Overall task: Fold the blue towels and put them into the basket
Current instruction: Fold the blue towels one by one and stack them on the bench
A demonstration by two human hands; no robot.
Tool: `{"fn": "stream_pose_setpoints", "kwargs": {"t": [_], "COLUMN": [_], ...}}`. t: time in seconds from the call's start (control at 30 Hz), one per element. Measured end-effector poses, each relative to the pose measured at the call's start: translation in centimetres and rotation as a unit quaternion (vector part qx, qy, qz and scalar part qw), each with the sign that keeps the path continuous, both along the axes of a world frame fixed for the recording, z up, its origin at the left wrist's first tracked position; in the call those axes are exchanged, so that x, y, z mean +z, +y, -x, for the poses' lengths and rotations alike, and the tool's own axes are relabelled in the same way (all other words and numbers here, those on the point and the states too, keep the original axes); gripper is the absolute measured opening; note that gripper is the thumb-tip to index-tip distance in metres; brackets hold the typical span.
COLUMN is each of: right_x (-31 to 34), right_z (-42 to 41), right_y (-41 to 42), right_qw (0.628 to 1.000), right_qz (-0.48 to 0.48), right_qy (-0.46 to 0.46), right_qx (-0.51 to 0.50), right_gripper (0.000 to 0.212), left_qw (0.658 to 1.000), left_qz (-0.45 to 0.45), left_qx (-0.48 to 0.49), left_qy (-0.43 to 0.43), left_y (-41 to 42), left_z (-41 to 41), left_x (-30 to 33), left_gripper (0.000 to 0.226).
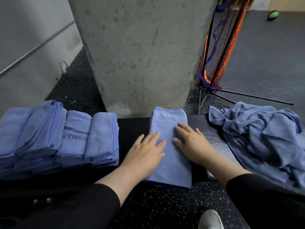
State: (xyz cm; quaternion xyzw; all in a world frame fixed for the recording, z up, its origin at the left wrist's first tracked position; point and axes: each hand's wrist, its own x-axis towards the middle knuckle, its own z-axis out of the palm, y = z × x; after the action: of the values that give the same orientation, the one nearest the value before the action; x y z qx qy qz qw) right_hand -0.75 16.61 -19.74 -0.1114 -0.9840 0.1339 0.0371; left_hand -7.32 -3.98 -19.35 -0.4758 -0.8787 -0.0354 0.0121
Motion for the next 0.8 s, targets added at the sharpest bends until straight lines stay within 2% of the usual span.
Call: {"fn": "stream_pose_setpoints", "kwargs": {"t": [0.03,0.1,0.33,0.43,0.5,0.57,0.67,0.8], "right_x": [-0.5,-1.2,-0.4,-0.2,0.2,0.5,0.1,-1.0], "right_z": [-0.2,-0.2,2.2,1.3,-0.2,-2.2,-6.0,-10.5], "right_y": [-0.1,0.2,1.3,1.2,1.1,0.9,0.6,1.2], "right_qw": [0.999,0.997,0.996,1.0,0.993,0.981,0.971,0.973], "right_qz": [0.005,-0.006,-0.003,0.016,0.004,0.002,0.011,-0.047], "right_qy": [-0.049,-0.082,-0.083,0.001,0.087,0.121,0.087,-0.028], "right_qx": [0.0,0.005,0.022,0.026,0.078,0.15,0.222,0.224], "right_gripper": [0.063,0.07,0.066,0.052,0.034,0.029,0.041,0.078], "left_qw": [1.0,0.998,0.993,0.991,0.991,0.99,0.993,0.992], "left_qz": [0.019,0.029,0.019,0.014,0.012,0.008,0.014,0.05], "left_qx": [0.001,0.017,0.085,0.105,0.113,0.112,0.069,-0.032], "left_qy": [-0.022,-0.048,-0.077,-0.079,-0.076,-0.085,-0.095,-0.11], "left_y": [-0.1,-0.2,1.0,1.6,1.7,1.7,0.7,-2.1], "left_z": [-0.1,-0.2,-0.5,-0.7,-0.7,-0.7,-1.0,-2.8], "left_x": [-0.4,-0.6,-0.7,-0.9,-1.0,-0.9,-0.7,-0.2], "left_gripper": [0.053,0.057,0.059,0.058,0.058,0.059,0.061,0.066]}}
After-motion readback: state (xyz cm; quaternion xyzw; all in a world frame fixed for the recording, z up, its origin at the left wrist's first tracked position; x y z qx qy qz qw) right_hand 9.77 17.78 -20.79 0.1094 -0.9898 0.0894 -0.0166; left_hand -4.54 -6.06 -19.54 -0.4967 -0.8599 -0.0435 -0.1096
